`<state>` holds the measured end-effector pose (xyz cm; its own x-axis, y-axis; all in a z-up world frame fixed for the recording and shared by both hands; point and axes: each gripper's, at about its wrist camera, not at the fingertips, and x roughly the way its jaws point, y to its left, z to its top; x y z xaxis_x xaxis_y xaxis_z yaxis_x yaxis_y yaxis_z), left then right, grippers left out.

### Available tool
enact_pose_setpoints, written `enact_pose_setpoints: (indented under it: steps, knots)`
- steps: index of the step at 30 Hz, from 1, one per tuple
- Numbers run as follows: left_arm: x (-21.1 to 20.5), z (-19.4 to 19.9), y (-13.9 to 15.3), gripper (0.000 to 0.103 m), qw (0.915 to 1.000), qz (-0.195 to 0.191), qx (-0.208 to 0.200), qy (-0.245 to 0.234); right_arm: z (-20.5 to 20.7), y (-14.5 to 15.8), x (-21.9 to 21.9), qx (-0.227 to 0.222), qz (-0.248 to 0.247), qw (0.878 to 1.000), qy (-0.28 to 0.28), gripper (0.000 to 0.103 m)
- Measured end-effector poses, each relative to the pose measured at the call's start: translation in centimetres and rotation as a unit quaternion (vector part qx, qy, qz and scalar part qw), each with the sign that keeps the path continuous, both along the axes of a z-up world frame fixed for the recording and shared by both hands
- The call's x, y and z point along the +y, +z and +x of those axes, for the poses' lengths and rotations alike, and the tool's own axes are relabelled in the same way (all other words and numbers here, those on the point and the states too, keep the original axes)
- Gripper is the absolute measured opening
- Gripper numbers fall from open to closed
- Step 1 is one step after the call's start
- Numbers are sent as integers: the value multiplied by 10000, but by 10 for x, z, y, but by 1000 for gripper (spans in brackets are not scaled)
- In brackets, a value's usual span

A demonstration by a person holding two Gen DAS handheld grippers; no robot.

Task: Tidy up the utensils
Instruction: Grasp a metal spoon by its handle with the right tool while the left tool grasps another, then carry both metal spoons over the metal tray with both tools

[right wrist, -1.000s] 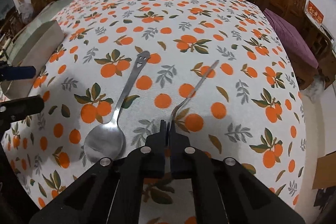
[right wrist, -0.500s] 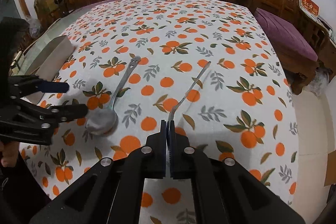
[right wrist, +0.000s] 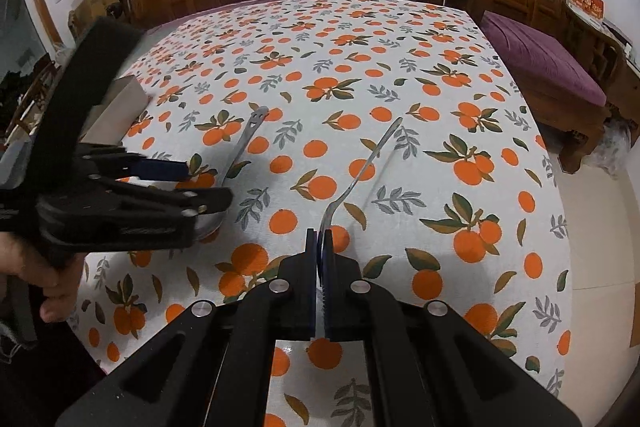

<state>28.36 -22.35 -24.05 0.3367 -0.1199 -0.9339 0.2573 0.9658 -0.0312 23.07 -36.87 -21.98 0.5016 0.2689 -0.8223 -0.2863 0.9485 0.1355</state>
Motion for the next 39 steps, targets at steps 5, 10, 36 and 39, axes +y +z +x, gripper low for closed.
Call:
enact_pose_setpoints:
  steps: [5, 10, 36, 39]
  knots:
    - [-5, 2, 1, 25, 9996, 202, -121, -123, -4, 2, 4, -40, -9, 10000, 50, 3]
    - [1, -1, 2, 5, 9996, 184, -47, -226, -6, 7, 9, -73, -23, 9999, 73, 3]
    - [108, -23, 91, 5, 9958, -443, -780, -169, -2, 71, 122, -592, -93, 9962, 635, 3]
    - [129, -25, 100, 5, 9952, -483, -851, -94, -1, 77, 138, -639, -81, 9953, 729, 3]
